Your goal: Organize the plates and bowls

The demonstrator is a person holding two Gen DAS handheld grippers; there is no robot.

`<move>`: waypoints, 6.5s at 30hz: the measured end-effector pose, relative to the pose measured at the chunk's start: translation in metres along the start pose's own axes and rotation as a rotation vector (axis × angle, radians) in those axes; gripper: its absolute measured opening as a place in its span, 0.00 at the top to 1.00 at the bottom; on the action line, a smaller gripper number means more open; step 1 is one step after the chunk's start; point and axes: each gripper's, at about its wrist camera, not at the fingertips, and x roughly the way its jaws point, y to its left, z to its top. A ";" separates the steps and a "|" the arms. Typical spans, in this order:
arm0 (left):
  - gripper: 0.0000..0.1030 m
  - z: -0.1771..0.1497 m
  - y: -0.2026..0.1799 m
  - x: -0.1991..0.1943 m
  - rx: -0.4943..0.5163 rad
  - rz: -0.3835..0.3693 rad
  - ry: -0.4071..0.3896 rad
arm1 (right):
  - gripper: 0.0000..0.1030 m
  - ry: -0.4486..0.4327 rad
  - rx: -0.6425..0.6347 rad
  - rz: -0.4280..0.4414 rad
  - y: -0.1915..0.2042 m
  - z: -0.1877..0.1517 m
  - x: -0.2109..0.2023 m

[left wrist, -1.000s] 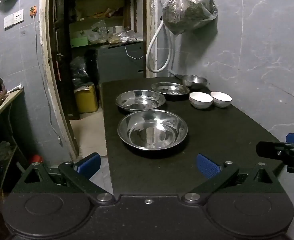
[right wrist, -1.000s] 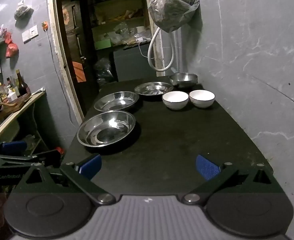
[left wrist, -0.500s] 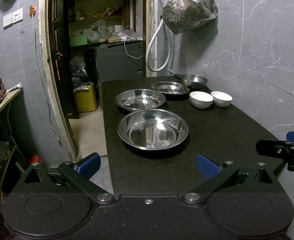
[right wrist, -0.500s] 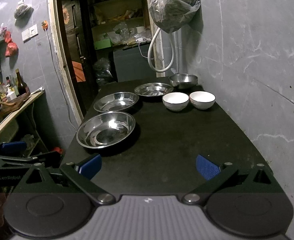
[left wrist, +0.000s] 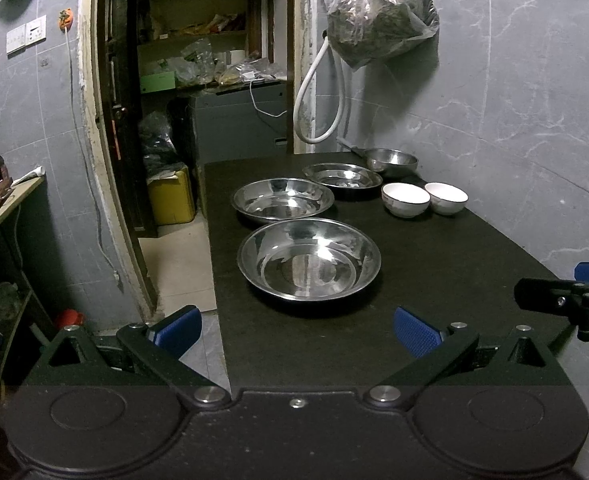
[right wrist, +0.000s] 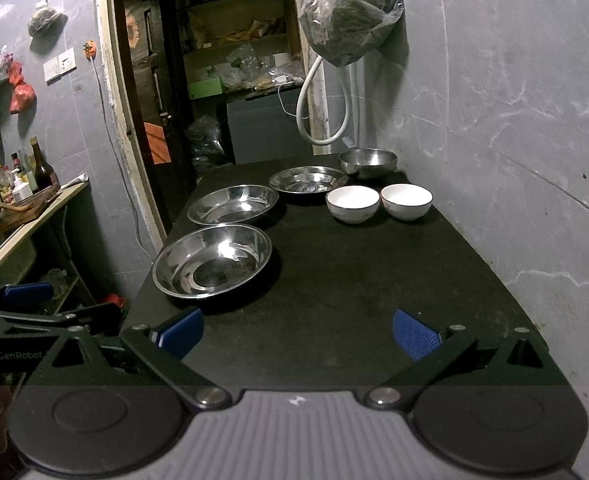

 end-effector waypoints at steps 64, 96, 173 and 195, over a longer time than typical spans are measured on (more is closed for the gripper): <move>0.01 0.055 0.007 0.112 -0.012 0.083 0.132 | 0.00 0.139 -0.022 0.118 -0.025 0.051 0.126; 0.04 0.155 0.113 0.318 -0.003 0.014 0.304 | 0.14 0.210 0.176 0.094 0.018 0.125 0.303; 0.78 0.095 0.066 0.208 0.187 -0.095 0.437 | 0.80 0.315 0.041 0.214 0.028 0.073 0.192; 0.76 0.086 0.062 0.219 0.191 -0.075 0.481 | 0.79 0.329 -0.105 0.124 0.052 0.073 0.191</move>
